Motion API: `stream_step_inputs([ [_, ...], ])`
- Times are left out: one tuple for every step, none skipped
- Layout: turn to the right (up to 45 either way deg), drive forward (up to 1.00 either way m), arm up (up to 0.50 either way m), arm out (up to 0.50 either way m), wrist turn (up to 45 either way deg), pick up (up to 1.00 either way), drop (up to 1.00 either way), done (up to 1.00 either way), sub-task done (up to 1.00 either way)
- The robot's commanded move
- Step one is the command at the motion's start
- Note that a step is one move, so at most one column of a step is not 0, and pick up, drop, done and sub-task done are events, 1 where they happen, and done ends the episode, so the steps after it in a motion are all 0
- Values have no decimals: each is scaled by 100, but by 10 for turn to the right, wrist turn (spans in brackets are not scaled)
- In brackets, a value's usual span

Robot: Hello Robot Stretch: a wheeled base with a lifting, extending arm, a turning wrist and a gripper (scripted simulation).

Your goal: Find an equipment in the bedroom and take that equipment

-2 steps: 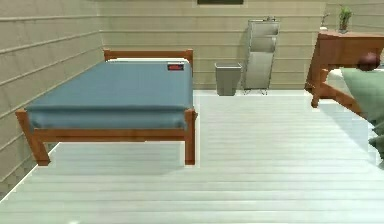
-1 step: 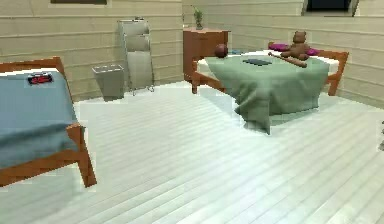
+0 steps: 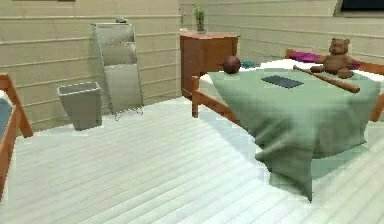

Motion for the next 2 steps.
stream_step_inputs([
  [0,100,0,0,0,0,0,0,0],
  [30,0,0,0,0,0,0,0,0],
])
